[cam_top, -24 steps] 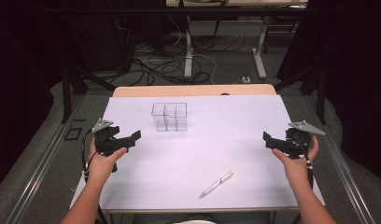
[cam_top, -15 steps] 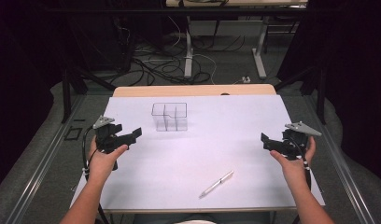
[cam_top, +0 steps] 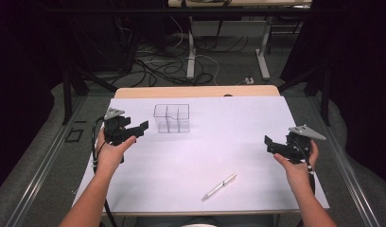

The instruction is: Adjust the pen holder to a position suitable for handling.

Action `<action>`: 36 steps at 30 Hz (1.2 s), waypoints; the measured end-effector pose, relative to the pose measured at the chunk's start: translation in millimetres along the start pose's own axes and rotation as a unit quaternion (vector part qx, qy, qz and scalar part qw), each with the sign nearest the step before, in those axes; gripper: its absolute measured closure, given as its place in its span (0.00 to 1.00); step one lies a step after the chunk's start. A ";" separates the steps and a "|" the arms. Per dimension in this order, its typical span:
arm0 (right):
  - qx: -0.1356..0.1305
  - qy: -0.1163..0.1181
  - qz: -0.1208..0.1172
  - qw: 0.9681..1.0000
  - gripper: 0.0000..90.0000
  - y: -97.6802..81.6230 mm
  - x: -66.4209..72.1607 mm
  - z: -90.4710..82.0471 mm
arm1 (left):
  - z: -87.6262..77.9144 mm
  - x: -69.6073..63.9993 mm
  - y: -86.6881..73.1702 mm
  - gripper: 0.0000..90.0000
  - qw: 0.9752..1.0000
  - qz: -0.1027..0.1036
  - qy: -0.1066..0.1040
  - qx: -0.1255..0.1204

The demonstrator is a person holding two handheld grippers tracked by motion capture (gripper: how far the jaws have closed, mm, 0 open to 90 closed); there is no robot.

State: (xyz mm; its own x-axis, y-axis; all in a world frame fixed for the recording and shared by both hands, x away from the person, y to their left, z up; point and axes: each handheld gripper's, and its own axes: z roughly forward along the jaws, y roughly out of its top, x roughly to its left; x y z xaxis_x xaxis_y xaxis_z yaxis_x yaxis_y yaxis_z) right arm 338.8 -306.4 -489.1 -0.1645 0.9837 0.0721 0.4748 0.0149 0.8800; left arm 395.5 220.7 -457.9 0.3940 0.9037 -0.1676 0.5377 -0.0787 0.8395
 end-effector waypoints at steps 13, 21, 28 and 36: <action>0.003 0.007 0.001 1.000 0.08 -0.9 0.9 -0.9 | 11.7 -1.8 36.6 0.30 1.000 -0.003 0.005 0.008; 0.000 0.011 -0.008 1.000 0.09 -0.3 2.9 -1.2 | 21.7 -3.5 55.3 0.31 1.000 -0.011 0.013 0.006; 0.001 0.012 -0.003 1.000 0.11 -0.9 2.9 -0.7 | 30.1 -7.0 67.4 0.35 1.000 -0.016 0.021 0.011; 0.002 0.014 -0.003 1.000 0.12 -1.5 2.1 -0.5 | 46.1 -3.6 70.7 0.40 0.999 -0.027 0.034 0.021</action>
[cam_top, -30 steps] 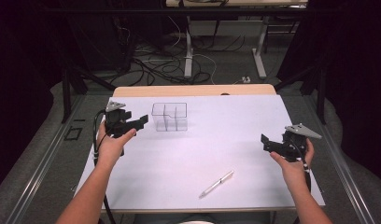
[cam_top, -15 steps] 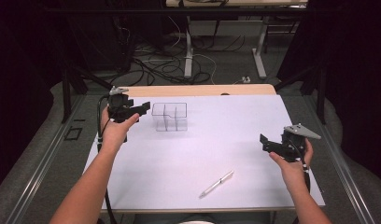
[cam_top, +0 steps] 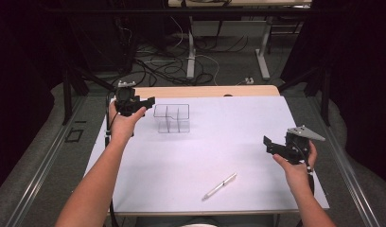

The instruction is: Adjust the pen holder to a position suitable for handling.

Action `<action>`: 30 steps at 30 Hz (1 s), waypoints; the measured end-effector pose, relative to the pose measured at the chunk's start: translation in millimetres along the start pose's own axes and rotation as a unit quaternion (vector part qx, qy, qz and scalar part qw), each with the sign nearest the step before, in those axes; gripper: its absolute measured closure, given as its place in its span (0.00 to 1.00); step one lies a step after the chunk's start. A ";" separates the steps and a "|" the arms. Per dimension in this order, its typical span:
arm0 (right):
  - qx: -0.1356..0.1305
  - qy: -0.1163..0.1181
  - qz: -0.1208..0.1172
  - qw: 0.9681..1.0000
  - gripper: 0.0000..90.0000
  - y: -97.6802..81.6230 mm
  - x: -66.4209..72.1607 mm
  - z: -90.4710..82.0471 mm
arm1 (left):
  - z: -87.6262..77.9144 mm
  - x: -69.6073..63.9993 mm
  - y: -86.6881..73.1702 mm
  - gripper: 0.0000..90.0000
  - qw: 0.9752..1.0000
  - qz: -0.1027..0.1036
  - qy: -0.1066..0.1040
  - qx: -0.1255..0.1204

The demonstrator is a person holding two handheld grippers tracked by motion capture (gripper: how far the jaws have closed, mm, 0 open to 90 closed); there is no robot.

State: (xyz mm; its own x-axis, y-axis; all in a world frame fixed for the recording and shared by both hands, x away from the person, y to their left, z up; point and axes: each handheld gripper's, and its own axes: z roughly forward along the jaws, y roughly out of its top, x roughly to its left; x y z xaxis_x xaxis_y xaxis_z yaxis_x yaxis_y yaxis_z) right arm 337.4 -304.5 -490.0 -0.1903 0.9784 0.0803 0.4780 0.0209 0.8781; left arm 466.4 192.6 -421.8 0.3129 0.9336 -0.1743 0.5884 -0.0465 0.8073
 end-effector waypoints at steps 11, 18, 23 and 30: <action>-0.001 0.007 -0.001 1.000 0.14 -0.8 -0.8 1.6 | 20.6 9.0 -2.8 0.49 0.999 -0.031 0.028 0.035; 0.001 0.008 0.003 1.000 0.15 -1.6 -1.3 2.3 | 32.8 11.2 -5.5 0.53 0.996 -0.041 0.040 0.065; 0.002 0.008 0.002 1.000 0.16 -1.9 -1.6 2.5 | 38.8 9.6 -7.1 0.58 0.995 -0.055 0.029 0.080; 0.000 0.008 0.006 1.000 0.16 -2.5 -1.1 3.4 | 48.7 5.5 -9.0 0.64 0.993 -0.063 0.014 0.098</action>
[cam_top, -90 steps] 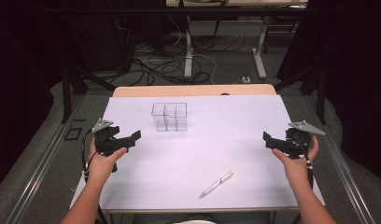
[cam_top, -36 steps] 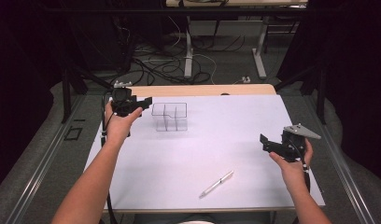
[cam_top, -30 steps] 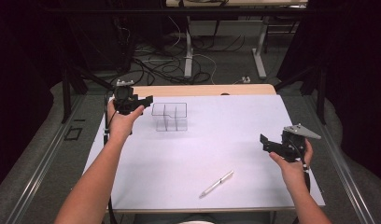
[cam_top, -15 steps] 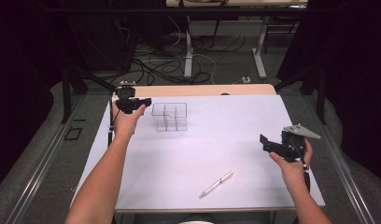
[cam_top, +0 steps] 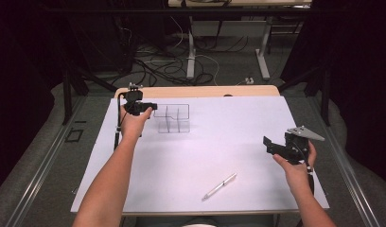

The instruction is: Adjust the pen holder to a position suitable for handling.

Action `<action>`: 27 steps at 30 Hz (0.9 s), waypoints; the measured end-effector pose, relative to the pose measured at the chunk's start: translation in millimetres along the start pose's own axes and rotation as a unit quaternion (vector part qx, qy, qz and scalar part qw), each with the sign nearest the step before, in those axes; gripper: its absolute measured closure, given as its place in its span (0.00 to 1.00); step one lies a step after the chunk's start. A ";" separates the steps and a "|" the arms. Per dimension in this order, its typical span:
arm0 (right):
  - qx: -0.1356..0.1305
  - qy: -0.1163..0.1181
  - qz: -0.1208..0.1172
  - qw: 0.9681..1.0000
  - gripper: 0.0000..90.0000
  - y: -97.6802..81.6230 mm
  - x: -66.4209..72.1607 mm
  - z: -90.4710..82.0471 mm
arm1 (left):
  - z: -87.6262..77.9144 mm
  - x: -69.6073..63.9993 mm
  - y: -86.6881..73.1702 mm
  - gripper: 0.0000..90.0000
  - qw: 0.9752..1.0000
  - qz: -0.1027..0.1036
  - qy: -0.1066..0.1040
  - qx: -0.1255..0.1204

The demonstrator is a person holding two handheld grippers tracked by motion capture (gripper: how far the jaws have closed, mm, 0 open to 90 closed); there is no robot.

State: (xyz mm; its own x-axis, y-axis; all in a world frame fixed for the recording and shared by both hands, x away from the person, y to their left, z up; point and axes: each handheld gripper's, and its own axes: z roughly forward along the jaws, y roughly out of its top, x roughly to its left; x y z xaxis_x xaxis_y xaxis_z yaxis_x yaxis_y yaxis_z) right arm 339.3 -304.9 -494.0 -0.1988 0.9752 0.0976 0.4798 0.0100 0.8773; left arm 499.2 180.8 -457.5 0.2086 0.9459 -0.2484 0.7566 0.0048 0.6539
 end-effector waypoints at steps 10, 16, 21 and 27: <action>-0.010 -0.002 -0.001 1.000 0.16 -0.9 -0.8 2.2 | 15.7 -5.1 -3.5 0.72 1.000 0.003 0.000 0.026; 0.006 0.003 -0.002 1.000 0.16 -0.3 -0.3 -0.1 | 20.7 -7.6 -4.1 0.76 0.999 0.004 0.004 0.038; 0.000 0.003 -0.001 1.000 0.16 -0.7 -0.5 1.0 | 26.2 -10.2 -5.7 0.80 0.999 0.002 0.012 0.032; 0.002 0.006 -0.006 1.000 0.16 -0.8 -1.7 1.4 | 28.7 -10.8 -6.6 0.86 0.999 -0.001 0.025 0.035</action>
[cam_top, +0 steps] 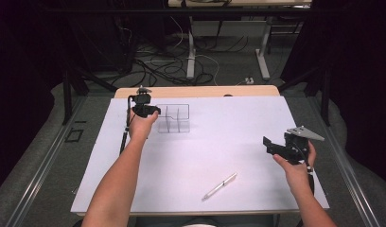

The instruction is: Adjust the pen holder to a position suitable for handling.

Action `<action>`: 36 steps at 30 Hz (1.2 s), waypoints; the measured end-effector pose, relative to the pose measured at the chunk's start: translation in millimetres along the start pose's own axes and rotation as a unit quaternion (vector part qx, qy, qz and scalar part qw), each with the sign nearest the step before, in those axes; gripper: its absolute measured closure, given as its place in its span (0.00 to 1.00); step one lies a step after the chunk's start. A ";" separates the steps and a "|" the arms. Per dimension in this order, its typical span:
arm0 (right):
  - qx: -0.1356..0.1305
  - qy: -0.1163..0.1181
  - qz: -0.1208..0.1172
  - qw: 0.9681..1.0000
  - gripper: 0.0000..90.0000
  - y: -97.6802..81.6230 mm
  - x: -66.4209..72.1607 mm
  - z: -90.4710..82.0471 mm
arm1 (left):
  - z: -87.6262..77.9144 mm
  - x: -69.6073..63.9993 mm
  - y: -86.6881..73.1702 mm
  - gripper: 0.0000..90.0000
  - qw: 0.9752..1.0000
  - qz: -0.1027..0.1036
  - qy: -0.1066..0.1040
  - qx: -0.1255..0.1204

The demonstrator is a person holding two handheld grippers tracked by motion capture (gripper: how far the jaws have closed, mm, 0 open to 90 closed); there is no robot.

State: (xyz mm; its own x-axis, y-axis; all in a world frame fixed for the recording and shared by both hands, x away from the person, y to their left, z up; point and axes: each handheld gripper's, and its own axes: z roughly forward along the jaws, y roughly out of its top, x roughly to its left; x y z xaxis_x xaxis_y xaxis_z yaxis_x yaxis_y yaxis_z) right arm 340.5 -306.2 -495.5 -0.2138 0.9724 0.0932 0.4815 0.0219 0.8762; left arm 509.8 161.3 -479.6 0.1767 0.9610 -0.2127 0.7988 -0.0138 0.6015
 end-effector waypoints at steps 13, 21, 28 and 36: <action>0.000 -0.001 0.004 1.000 0.16 -0.3 0.9 0.4 | -0.8 -2.8 0.4 0.92 1.000 -0.013 0.017 -0.002; 0.002 0.002 0.001 1.000 0.16 0.0 -1.1 0.0 | -1.9 -3.4 1.1 0.95 1.000 -0.015 0.012 0.000; 0.004 0.004 0.004 1.000 0.17 -0.1 -0.4 0.2 | -4.0 -6.3 0.2 0.96 0.999 -0.015 0.033 0.000; 0.002 0.004 0.002 1.000 0.17 0.0 -1.5 -0.1 | -8.3 -9.7 -3.3 0.96 0.999 -0.014 0.036 0.007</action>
State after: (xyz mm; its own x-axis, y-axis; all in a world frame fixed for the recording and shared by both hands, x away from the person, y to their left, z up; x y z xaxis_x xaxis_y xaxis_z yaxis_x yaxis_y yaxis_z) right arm 340.8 -307.7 -495.6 -0.2179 0.9708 0.0999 0.4861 0.0192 0.8737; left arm 500.6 154.3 -473.2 0.1138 0.9783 -0.1730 0.8106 0.0092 0.5856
